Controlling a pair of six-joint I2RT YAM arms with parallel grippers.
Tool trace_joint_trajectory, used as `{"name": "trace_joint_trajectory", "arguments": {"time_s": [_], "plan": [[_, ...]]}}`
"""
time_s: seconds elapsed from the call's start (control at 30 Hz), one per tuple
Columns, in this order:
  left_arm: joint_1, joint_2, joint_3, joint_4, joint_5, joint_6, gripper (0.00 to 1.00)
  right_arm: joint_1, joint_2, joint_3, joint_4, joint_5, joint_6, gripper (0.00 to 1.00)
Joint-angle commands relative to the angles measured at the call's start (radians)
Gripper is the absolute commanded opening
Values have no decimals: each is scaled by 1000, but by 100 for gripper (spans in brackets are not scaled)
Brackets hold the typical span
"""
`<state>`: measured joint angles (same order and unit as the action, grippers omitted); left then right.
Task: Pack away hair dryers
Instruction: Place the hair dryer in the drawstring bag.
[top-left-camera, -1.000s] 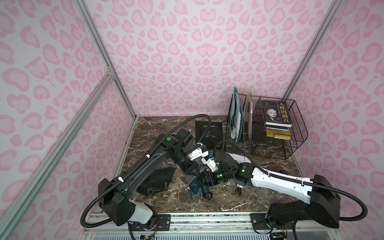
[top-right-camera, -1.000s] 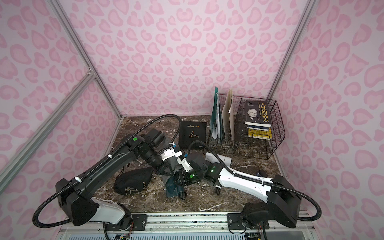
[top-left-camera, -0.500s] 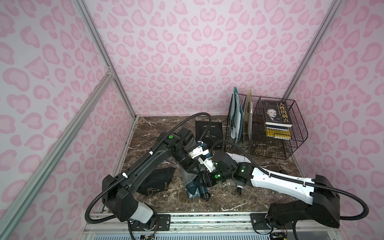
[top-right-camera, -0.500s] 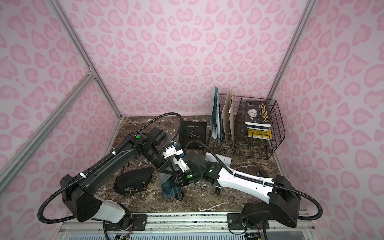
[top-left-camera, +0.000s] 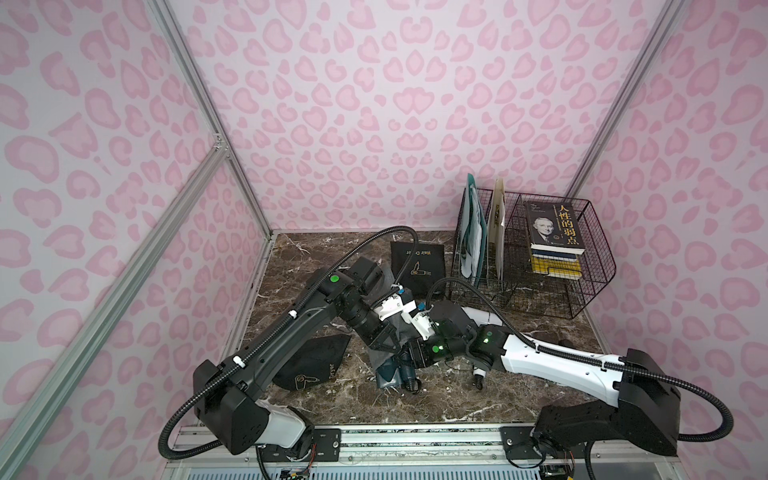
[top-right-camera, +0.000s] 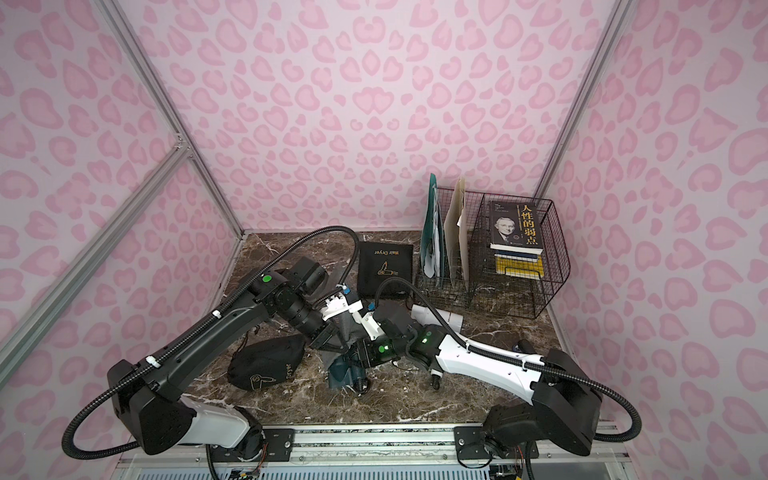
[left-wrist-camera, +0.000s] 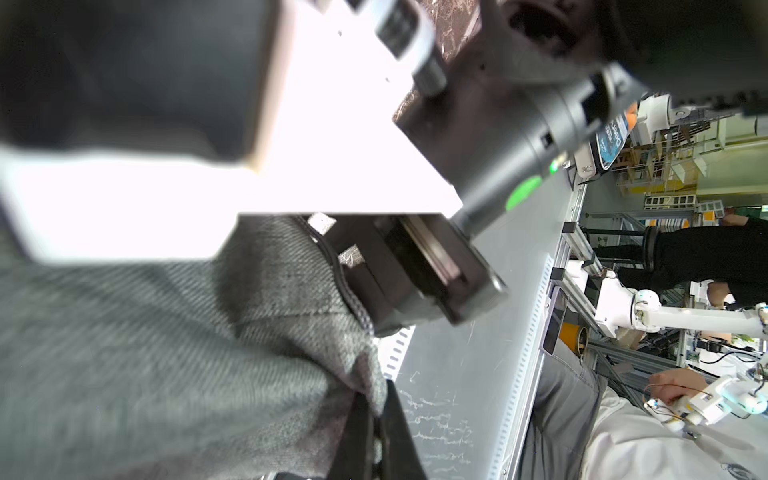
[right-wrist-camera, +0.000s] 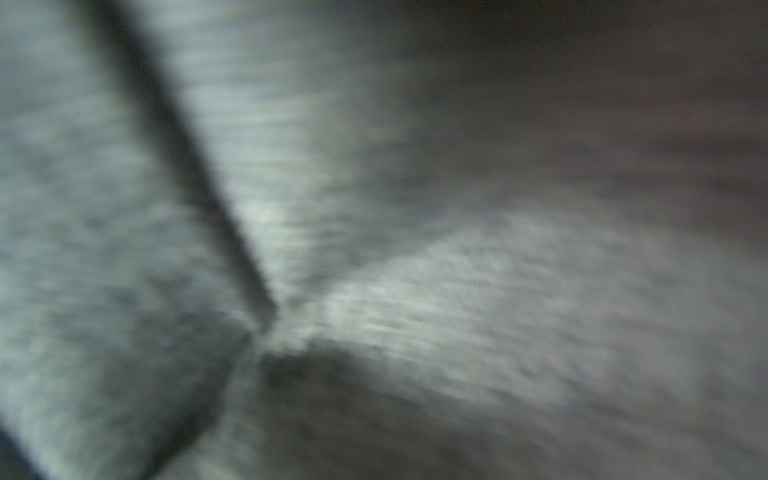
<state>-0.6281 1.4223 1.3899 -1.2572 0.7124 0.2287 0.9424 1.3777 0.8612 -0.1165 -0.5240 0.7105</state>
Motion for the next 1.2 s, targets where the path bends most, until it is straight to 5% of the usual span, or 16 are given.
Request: {"name": "trace_joint_trajectory", "arguments": {"time_s": [0.0, 1.13, 1.17], "plan": [[-1, -14, -8, -14, 67, 12, 2, -7, 1, -5, 95, -15, 37, 30], [20, 74, 156, -65, 38, 26, 2, 6, -34, 110, -151, 16, 12, 53], [24, 78, 159, -64, 36, 26, 2, 6, -40, 114, -158, 16, 10, 63]]}}
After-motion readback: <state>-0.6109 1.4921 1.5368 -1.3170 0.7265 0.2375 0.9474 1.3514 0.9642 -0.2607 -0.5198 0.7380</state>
